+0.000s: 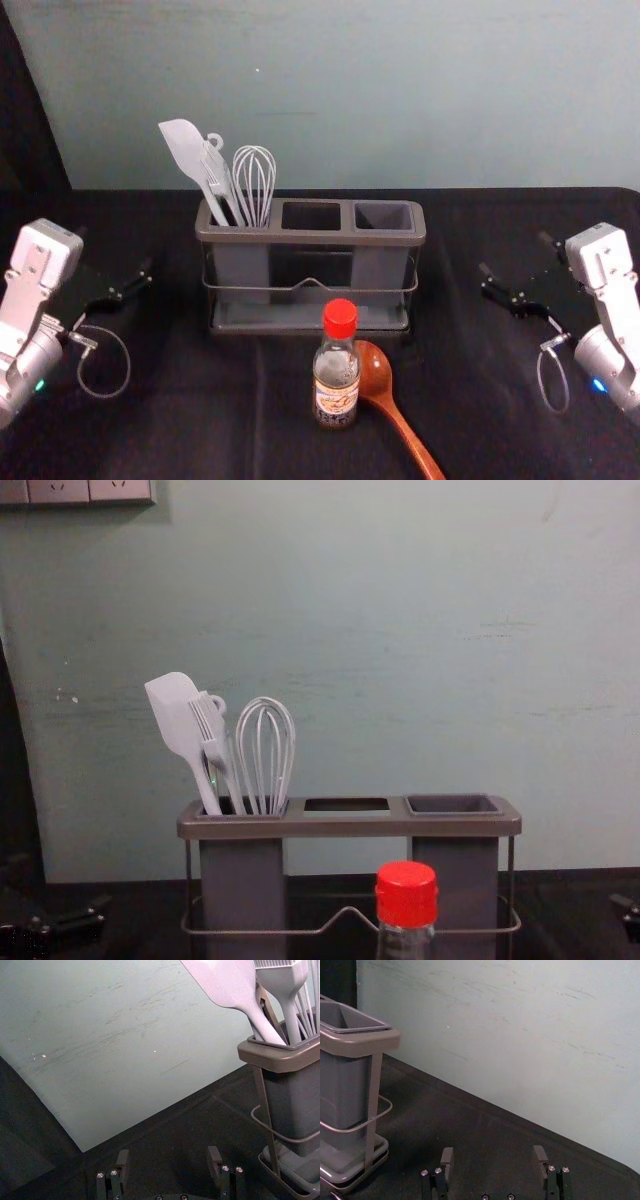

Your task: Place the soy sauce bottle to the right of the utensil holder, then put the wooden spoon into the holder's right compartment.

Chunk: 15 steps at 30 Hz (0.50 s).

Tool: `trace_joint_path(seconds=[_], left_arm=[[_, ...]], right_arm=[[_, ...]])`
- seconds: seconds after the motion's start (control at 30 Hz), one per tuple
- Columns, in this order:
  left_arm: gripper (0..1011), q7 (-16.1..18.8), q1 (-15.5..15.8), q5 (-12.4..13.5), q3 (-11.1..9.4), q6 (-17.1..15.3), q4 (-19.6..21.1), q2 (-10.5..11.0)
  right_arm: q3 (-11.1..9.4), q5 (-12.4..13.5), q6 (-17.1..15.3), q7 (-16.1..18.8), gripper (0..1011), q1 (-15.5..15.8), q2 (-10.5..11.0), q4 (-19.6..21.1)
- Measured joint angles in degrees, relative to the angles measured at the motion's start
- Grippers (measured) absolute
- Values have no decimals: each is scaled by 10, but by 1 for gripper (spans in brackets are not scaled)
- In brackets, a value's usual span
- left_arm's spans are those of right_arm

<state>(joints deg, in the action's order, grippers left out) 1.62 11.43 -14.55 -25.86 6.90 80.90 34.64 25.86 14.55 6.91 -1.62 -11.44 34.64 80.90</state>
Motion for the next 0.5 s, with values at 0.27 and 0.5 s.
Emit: trace_joint_path(seconds=[0.27,0.5], left_arm=[[1011,0,0,0,0,0,0,0],[1011,0,0,0,0,0,0,0]], right_arm=[[0,0,0,0,1003,0,0,0],[0,0,0,0,1003,0,0,0]])
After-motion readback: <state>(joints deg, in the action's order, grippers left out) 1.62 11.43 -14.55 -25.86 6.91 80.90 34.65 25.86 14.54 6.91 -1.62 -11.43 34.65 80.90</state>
